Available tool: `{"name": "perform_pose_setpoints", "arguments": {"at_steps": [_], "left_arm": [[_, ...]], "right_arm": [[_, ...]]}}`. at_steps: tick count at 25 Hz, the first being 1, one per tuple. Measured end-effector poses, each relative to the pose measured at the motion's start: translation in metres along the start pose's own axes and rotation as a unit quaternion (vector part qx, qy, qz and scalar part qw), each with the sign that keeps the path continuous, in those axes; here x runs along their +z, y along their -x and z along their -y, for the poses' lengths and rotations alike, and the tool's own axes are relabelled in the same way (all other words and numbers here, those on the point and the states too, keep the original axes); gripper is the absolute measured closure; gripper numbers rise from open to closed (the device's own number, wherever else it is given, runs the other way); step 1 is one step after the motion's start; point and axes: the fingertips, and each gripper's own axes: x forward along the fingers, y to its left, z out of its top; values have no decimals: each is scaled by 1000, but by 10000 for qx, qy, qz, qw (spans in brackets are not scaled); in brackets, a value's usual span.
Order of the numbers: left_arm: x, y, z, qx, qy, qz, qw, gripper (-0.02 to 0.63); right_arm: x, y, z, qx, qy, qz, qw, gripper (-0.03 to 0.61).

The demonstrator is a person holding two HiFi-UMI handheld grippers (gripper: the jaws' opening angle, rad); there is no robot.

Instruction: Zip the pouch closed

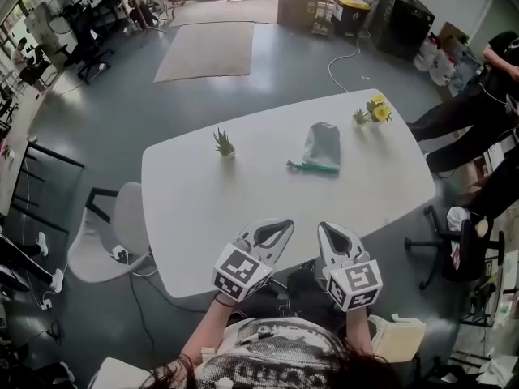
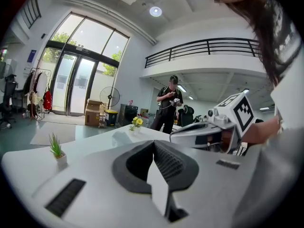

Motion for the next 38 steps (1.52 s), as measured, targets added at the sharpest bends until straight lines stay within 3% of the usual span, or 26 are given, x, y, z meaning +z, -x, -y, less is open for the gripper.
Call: {"name": "perform_pose_setpoints", "arguments": {"at_steps": [5, 17, 22, 28, 38], "left_arm": [[-6, -30, -10, 30, 85, -121, 9999, 601], [-9, -108, -70, 1111, 228, -313, 9931, 601], [-24, -122, -94, 1339, 181, -540, 9894, 600], [-48, -132, -121, 1320, 29, -1053, 9856, 600], [-86, -162, -165, 880, -508, -1963, 9753, 596]], "right_arm": [[-6, -24, 28, 163, -58, -129, 9998, 581], [-2, -98, 104, 1158, 113, -468, 9921, 581], [-14, -112, 119, 1452, 17, -649, 9873, 581], [-38, -125, 125, 1710, -202, -879, 9811, 581], [-56, -136, 139, 1802, -258, -1087, 9773, 581]]}}
